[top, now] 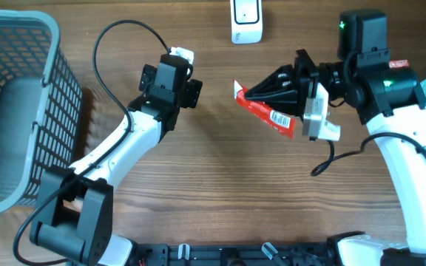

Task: Scan the item barcode

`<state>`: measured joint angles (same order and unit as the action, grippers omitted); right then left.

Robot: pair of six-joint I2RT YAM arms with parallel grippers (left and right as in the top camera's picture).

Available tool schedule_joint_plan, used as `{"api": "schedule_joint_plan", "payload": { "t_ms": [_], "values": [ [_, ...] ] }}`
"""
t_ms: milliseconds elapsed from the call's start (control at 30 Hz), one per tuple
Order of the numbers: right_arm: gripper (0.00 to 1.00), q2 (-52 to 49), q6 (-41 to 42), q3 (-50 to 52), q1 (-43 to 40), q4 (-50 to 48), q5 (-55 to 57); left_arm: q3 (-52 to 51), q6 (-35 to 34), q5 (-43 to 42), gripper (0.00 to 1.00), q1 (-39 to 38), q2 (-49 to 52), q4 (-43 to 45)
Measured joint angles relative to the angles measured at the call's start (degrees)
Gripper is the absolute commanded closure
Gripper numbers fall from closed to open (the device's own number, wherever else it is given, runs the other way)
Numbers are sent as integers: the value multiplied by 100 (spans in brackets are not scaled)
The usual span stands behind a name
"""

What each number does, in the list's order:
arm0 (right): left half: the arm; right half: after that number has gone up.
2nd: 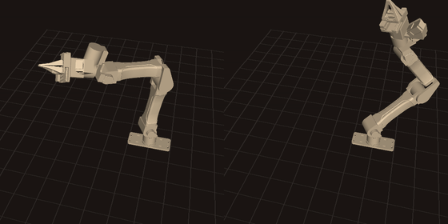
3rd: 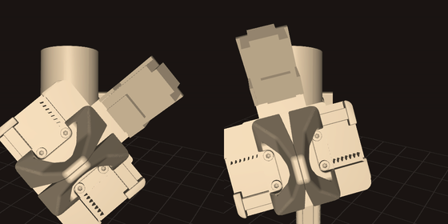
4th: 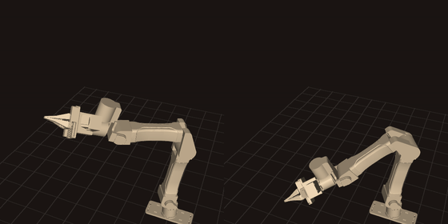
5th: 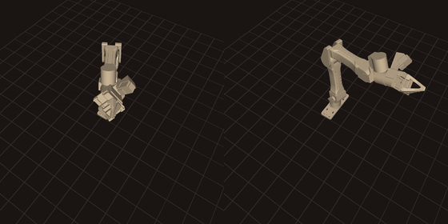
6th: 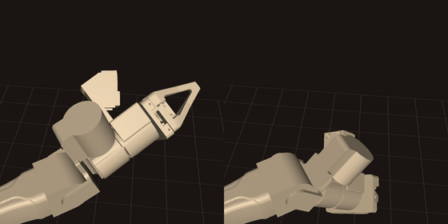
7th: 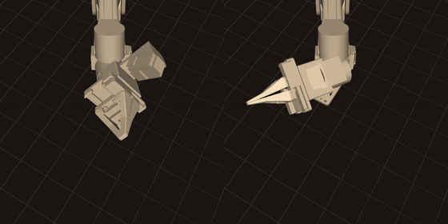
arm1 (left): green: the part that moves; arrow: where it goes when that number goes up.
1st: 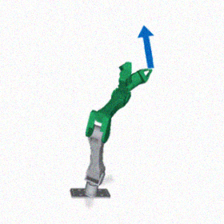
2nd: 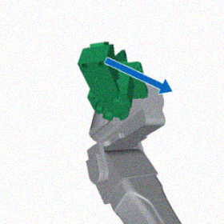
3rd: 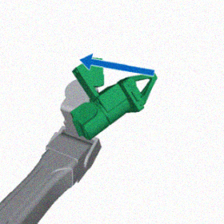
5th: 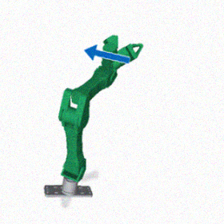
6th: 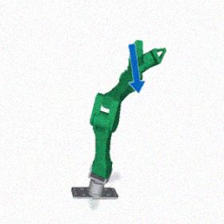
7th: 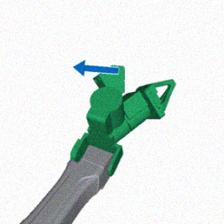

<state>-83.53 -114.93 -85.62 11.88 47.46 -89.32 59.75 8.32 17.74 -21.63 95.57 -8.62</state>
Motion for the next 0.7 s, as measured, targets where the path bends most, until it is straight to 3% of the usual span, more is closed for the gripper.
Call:
{"api": "schedule_joint_plan", "payload": {
  "t_ms": [133,367,500,700],
  "values": [
    [95,2,-404,0,46,11,0,0,0,0,0,0,-2,0],
    [96,2,-210,0,46,-7,330,0,0,0,0,0,-2,0],
    [96,2,1154,0,46,-7,702,0,0,0,0,0,-2,0],
    [96,-22,4186,0,46,-4,1631,0,0,0,0,0,-2,0]
  ]
}}
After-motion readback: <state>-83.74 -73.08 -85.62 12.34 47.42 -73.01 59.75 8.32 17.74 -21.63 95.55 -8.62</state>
